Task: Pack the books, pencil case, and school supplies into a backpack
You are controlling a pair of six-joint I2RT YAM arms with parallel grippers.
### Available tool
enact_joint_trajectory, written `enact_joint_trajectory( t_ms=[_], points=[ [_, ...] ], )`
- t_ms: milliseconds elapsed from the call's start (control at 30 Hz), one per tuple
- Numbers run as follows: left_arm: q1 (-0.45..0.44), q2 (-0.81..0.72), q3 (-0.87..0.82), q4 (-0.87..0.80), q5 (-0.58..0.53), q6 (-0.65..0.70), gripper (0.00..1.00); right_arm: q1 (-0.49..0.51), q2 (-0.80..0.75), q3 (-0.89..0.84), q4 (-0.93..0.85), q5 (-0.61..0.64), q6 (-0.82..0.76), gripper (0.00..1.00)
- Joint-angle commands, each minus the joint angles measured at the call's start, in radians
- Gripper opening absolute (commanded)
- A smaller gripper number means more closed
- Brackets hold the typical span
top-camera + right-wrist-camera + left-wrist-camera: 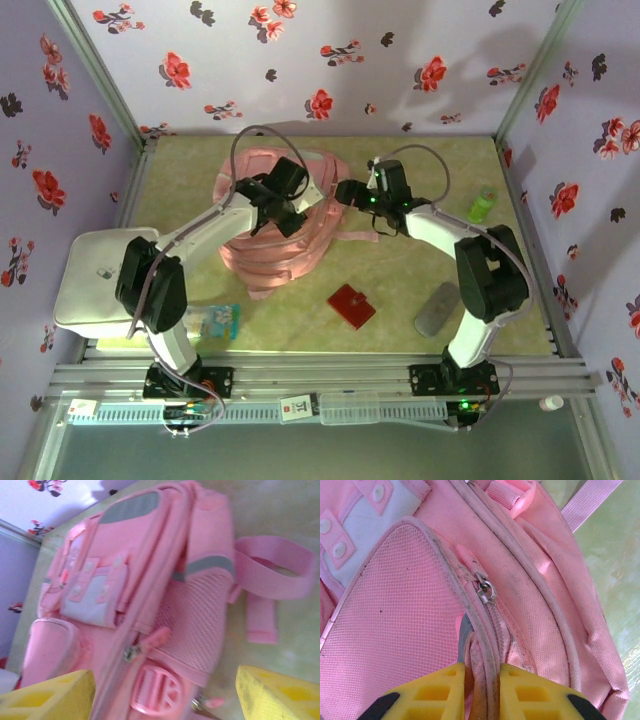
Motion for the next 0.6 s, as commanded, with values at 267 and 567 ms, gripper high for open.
enact_joint_trajectory(
  t_ms=[267, 567],
  points=[
    [0.016, -0.132, -0.078, 0.104, 0.021, -0.036, 0.07, -0.005, 0.211, 0.186, 0.113, -0.288, 0.019, 0.69],
    [0.029, -0.150, -0.114, 0.137, 0.030, -0.052, 0.07, -0.005, 0.342, 0.307, 0.100, -0.425, 0.016, 0.71]
  ],
)
